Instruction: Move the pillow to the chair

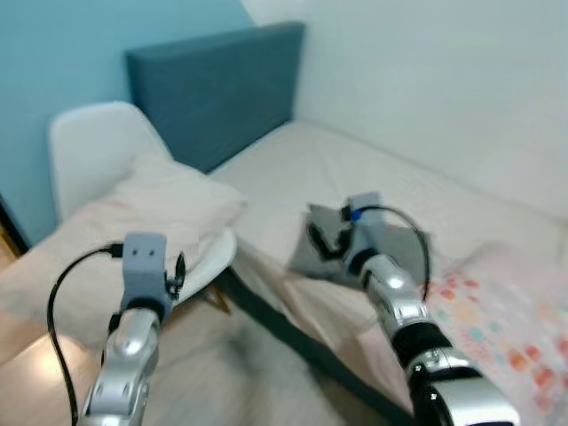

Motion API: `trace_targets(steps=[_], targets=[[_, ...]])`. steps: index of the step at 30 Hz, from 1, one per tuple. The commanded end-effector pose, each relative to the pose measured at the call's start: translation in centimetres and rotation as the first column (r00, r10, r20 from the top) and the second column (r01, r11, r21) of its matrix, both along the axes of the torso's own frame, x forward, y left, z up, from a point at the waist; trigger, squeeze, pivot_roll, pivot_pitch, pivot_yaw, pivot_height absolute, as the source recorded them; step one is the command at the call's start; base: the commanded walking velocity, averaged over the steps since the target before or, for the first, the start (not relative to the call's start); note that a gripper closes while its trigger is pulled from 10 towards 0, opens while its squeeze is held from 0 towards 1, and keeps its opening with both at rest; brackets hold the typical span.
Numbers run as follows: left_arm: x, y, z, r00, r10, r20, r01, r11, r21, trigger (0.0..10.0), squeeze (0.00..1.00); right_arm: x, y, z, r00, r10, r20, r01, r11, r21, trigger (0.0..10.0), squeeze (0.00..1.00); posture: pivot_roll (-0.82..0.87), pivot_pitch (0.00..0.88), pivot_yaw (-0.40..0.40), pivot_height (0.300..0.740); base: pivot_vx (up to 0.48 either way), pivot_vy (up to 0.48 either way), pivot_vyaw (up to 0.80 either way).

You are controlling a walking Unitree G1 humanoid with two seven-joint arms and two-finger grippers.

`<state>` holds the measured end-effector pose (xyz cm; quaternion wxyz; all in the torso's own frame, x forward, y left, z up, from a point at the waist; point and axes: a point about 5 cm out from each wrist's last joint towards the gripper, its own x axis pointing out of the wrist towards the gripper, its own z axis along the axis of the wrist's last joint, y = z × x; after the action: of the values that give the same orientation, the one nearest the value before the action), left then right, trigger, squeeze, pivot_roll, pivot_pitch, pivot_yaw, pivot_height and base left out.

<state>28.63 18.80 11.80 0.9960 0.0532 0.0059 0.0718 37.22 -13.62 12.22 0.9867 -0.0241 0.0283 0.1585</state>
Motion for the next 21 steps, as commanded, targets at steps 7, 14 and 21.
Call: trace_targets(steps=[7,14,21], targets=[[-0.04,-0.48,0.04,0.999,-0.052,0.009,0.052,0.999,-0.015,10.0,0.00,0.02,-0.90,-0.11,0.999,-0.047,-0.004,0.047,0.999,0.012,10.0,0.00,-0.06,0.000,-0.069,0.740,0.000,0.000,-0.73],[-0.04,-0.70,0.23,0.997,-0.072,0.021,0.072,0.997,-0.009,10.0,0.00,0.05,-1.00,0.00,0.998,-0.057,0.002,0.057,0.998,0.017,10.0,0.00,-0.06,0.000,-0.071,0.740,0.266,0.000,-0.74],[-0.03,-0.79,0.44,0.997,-0.078,0.030,0.078,0.997,-0.008,10.0,0.00,0.11,-1.08,0.11,0.998,-0.066,0.006,0.066,0.998,0.018,10.0,0.00,-0.06,0.000,-0.074,0.740,0.340,0.000,-0.73]])
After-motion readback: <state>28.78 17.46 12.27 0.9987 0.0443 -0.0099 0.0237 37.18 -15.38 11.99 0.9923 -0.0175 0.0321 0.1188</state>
